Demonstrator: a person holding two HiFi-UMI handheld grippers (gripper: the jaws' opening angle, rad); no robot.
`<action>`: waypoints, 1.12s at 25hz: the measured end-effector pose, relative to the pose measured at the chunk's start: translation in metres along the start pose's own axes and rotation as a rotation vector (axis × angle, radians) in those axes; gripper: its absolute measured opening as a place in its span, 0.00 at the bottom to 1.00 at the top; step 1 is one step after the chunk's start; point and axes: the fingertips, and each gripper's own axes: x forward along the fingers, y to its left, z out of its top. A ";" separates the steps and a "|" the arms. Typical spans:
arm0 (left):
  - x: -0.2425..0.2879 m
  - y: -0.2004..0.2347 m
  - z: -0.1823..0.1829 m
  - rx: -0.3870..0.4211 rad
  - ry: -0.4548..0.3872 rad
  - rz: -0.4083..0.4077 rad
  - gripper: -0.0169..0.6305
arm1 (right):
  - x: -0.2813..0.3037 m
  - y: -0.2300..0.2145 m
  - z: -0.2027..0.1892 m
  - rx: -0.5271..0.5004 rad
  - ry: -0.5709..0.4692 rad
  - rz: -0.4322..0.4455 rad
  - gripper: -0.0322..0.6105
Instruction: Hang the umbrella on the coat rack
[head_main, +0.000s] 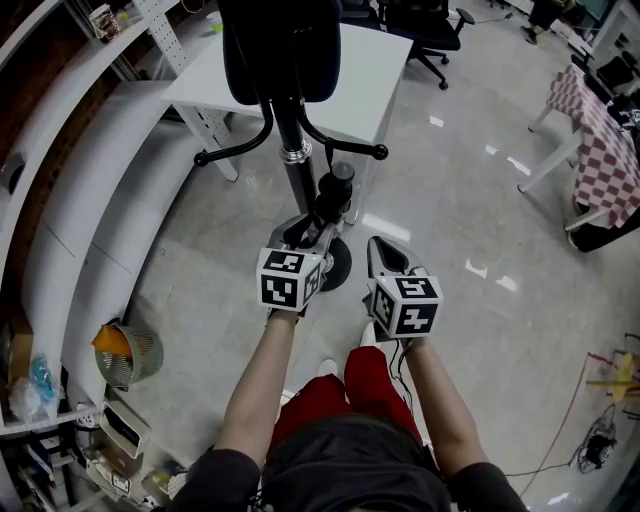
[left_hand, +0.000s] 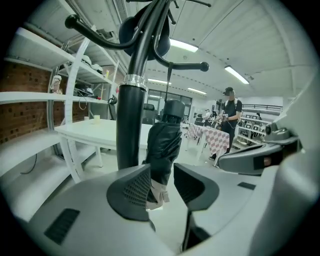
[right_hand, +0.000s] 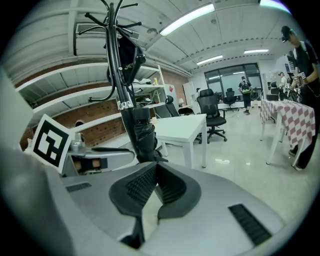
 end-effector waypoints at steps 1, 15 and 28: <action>-0.004 -0.001 0.002 -0.004 -0.010 -0.003 0.25 | -0.002 0.002 0.002 -0.001 -0.006 0.000 0.08; -0.070 -0.011 0.005 -0.019 -0.097 -0.029 0.05 | -0.036 0.029 0.020 -0.033 -0.093 -0.004 0.08; -0.140 -0.029 0.032 0.013 -0.225 -0.065 0.05 | -0.072 0.056 0.031 -0.042 -0.178 0.021 0.08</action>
